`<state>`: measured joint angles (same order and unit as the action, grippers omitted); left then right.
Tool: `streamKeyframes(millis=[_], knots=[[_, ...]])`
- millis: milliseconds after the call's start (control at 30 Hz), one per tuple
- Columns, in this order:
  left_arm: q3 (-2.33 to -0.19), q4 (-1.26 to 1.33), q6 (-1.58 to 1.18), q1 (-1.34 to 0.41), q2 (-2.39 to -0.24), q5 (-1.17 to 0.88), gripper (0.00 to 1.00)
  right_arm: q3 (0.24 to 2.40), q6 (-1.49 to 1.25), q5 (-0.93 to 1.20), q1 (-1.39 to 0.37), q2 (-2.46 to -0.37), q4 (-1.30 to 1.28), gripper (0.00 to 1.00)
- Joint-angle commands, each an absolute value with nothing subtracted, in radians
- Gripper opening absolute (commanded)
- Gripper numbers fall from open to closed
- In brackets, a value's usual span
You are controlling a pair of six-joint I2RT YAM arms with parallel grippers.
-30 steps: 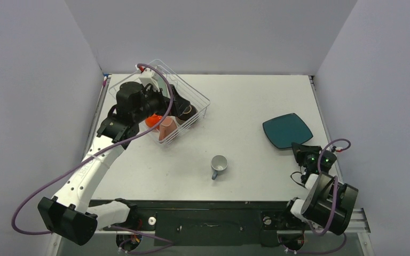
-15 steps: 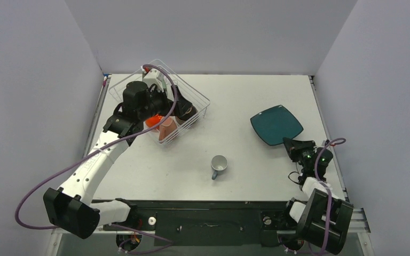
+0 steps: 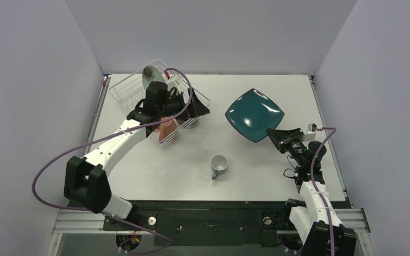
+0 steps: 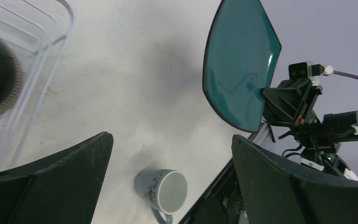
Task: Load the mixed dishes into the dish rack
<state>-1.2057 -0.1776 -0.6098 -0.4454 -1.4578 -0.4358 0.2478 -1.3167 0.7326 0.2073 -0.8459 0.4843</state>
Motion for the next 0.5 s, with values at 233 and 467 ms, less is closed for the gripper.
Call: streamKeyframes(millis=[233, 467], knots=[[-1.271, 0.160, -0.940, -0.529, -1.686, -0.577, 0.92, 0.351, -1.451, 0.777, 0.084, -0.770, 0.623, 0.00], [-1.280, 0.216, -0.995, -0.566, -1.733, -0.605, 0.70, 0.357, -1.443, 0.791, 0.032, -0.769, 0.627, 0.00]])
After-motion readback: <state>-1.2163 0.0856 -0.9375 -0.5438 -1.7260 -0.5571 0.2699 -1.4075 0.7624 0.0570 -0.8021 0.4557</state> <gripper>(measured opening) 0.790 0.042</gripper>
